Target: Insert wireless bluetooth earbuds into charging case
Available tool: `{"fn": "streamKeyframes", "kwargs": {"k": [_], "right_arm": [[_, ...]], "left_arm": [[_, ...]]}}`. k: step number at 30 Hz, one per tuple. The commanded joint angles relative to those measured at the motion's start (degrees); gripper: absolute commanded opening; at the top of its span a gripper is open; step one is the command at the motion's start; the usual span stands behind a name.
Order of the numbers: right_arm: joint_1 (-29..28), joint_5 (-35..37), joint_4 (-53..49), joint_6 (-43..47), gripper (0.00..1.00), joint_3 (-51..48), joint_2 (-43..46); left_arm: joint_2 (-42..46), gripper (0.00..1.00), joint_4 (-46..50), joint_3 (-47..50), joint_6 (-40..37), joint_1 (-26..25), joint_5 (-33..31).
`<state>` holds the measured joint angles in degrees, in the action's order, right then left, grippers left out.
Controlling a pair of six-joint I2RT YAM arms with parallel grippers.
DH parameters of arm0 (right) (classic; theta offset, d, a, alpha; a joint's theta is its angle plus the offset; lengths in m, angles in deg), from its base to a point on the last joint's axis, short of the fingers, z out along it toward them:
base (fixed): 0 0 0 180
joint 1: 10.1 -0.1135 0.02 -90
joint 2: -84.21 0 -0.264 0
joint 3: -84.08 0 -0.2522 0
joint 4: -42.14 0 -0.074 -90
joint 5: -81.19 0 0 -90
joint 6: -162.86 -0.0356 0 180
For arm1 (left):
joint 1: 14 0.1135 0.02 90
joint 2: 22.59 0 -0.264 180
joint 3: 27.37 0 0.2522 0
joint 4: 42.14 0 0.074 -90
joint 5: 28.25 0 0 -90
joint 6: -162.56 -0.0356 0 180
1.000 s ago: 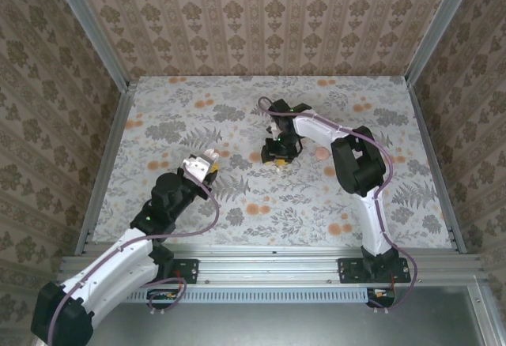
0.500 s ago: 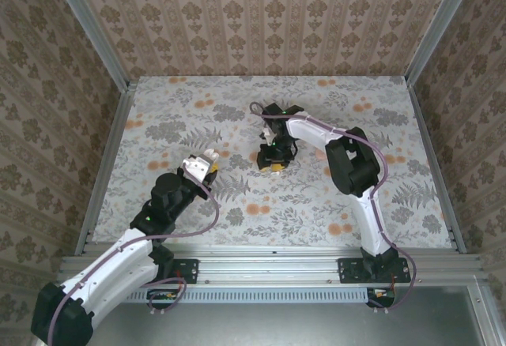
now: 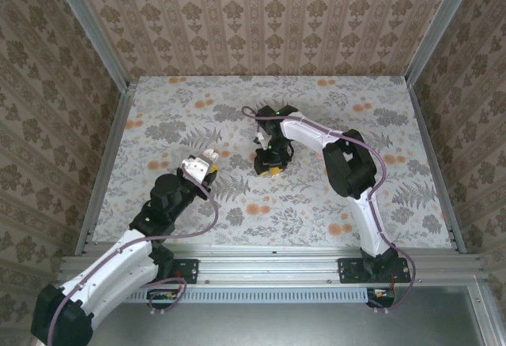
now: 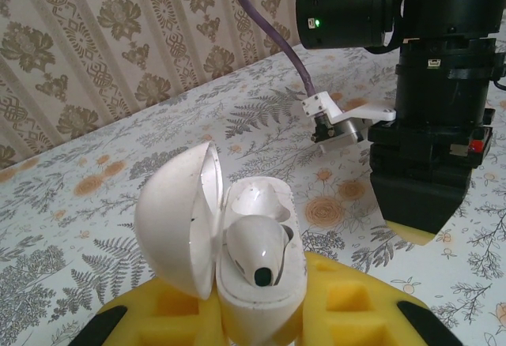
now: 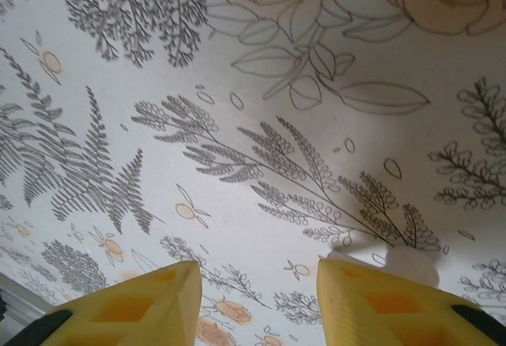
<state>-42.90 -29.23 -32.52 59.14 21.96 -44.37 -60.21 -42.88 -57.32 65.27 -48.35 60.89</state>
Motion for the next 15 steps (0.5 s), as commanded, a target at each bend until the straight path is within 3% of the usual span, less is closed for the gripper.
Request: {"fn": "streamKeyframes", "kwargs": {"k": [1, 10, 15], "right_arm": [[-0.6, 2.56, -4.6, 1.32, 0.43, 0.92, 0.25], [-1.31, 6.49, -7.51, 1.07, 0.43, 0.68, 2.0], [-0.78, 7.48, -2.23, -10.04, 0.45, -4.26, 7.71]], "left_arm": [[0.82, 0.05, -0.49, 0.71, -0.69, 0.41, 0.79], [0.89, 0.05, -0.42, 0.63, -0.53, 0.42, 0.86], [0.89, 0.05, -0.62, 0.56, -0.73, 0.42, 0.78]]}}
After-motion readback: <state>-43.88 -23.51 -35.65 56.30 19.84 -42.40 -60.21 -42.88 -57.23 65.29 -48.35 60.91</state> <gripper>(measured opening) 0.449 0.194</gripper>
